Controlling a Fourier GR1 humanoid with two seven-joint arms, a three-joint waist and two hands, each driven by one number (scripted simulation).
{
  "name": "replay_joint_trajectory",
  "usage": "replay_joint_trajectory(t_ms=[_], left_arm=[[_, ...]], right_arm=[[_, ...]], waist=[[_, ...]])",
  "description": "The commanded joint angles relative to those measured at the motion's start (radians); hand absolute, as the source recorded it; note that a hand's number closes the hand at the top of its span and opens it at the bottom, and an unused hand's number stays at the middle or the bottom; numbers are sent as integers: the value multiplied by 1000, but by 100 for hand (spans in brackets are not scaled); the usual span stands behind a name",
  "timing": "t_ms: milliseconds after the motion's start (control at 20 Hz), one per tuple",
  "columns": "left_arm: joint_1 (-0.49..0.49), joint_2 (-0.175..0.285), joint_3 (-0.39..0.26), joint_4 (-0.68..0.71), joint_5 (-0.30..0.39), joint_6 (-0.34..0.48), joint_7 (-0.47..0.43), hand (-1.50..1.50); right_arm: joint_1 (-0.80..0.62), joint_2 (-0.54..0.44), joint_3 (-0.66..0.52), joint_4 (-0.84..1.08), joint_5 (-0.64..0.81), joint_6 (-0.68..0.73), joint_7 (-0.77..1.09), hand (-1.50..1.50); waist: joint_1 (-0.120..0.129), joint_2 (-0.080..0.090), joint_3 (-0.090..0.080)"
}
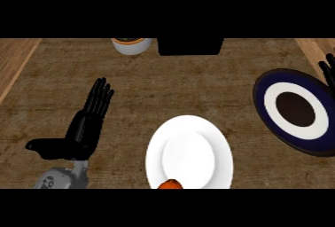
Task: Pick the squash from the plate and place it in the plate
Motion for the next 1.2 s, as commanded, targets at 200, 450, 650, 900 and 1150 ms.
replay_joint_trajectory(t_ms=[200,450,650,900,1150], left_arm=[[-86,187,-16,-32,-134,-82,15,0],[-124,215,-63,-28,-158,-138,46,0],[-126,234,-48,-11,-139,-170,48,0],[-118,220,-32,-4,-136,-155,63,0],[-111,243,2,-3,-131,-169,57,0]], right_arm=[[88,127,308,79,-39,44,361,-150],[-58,-109,568,32,358,127,506,-150],[-207,-101,728,-36,577,138,671,-150],[-365,141,898,-92,679,165,1074,-150],[-464,394,903,-48,605,220,1430,-150]], waist=[[90,60,3],[126,50,-8],[116,42,-7],[66,38,-3],[49,39,-1]])
